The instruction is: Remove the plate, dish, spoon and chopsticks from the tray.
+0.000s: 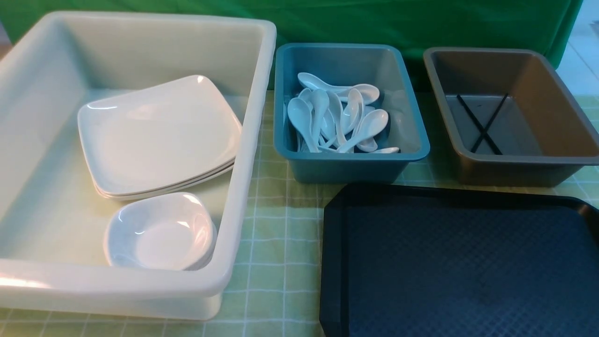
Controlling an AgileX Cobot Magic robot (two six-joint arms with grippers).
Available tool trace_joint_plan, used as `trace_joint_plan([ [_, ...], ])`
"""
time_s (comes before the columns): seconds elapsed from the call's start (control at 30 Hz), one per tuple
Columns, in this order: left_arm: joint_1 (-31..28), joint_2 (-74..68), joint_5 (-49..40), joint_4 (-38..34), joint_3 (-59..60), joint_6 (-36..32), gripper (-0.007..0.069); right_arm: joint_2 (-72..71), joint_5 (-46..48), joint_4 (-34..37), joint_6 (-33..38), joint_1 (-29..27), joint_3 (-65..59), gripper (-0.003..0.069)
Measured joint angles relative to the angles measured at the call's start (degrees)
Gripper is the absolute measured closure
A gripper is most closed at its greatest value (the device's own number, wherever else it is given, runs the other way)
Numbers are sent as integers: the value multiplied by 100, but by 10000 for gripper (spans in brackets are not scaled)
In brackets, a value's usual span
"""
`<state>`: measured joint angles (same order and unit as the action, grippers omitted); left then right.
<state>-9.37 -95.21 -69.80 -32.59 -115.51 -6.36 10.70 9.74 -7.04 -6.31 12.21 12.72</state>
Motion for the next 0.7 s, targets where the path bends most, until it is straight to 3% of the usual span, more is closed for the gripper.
trace_joint_plan([
  [0.17,7,0,0,250,0,0,635,-592,102,0,0,-985,-799,532],
  [0.33,7,0,0,436,0,18,635,-987,427,0,-6,-1584,-1291,522],
  [0.7,145,244,0,689,32,18,635,-1057,414,23,-17,-1672,-1312,507],
])
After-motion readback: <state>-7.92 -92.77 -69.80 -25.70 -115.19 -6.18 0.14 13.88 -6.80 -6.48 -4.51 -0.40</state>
